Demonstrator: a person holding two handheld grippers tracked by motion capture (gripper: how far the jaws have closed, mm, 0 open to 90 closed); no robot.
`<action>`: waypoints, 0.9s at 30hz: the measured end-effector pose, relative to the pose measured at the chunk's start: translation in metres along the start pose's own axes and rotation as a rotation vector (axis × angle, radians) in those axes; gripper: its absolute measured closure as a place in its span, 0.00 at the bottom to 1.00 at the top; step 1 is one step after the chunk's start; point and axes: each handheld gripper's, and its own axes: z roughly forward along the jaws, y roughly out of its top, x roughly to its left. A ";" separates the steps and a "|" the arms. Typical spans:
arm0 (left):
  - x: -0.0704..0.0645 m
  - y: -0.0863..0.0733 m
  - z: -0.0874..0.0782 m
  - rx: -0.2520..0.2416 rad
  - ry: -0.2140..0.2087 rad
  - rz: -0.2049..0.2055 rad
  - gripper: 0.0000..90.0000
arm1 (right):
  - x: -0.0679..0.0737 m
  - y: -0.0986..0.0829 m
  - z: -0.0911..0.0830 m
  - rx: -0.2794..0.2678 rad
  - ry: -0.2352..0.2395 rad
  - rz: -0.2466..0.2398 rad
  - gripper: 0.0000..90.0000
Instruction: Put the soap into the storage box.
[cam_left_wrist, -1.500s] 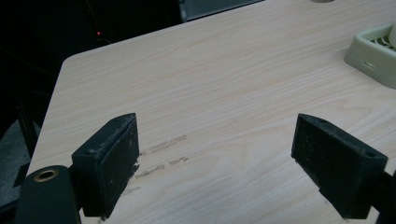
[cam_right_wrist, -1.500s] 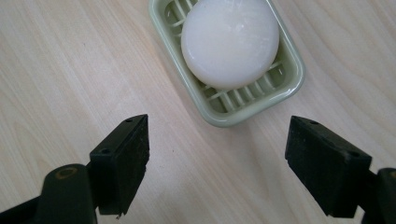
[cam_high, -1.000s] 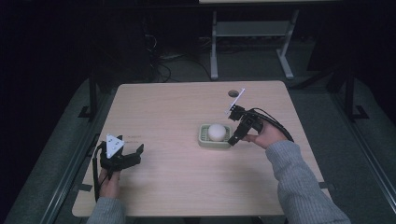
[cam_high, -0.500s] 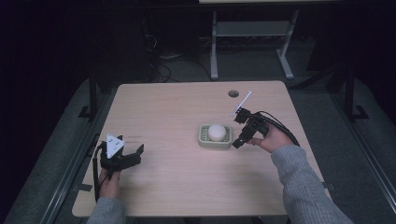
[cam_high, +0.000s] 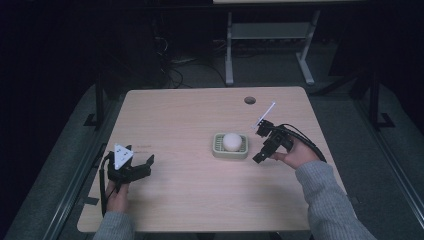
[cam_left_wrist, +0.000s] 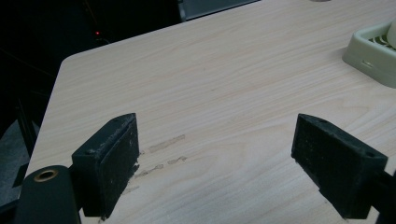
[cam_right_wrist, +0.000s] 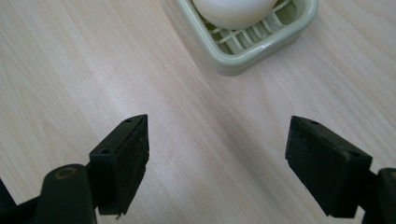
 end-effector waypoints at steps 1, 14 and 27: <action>0.000 0.000 0.000 0.003 0.001 0.000 0.16 | 0.000 -0.001 0.000 0.000 0.000 0.003 0.24; -0.001 0.000 0.000 0.002 0.001 0.000 0.16 | 0.001 -0.019 -0.001 -0.011 0.002 0.018 0.24; -0.001 0.000 0.000 0.006 -0.001 0.003 0.16 | 0.002 -0.041 0.001 -0.016 0.008 0.051 0.24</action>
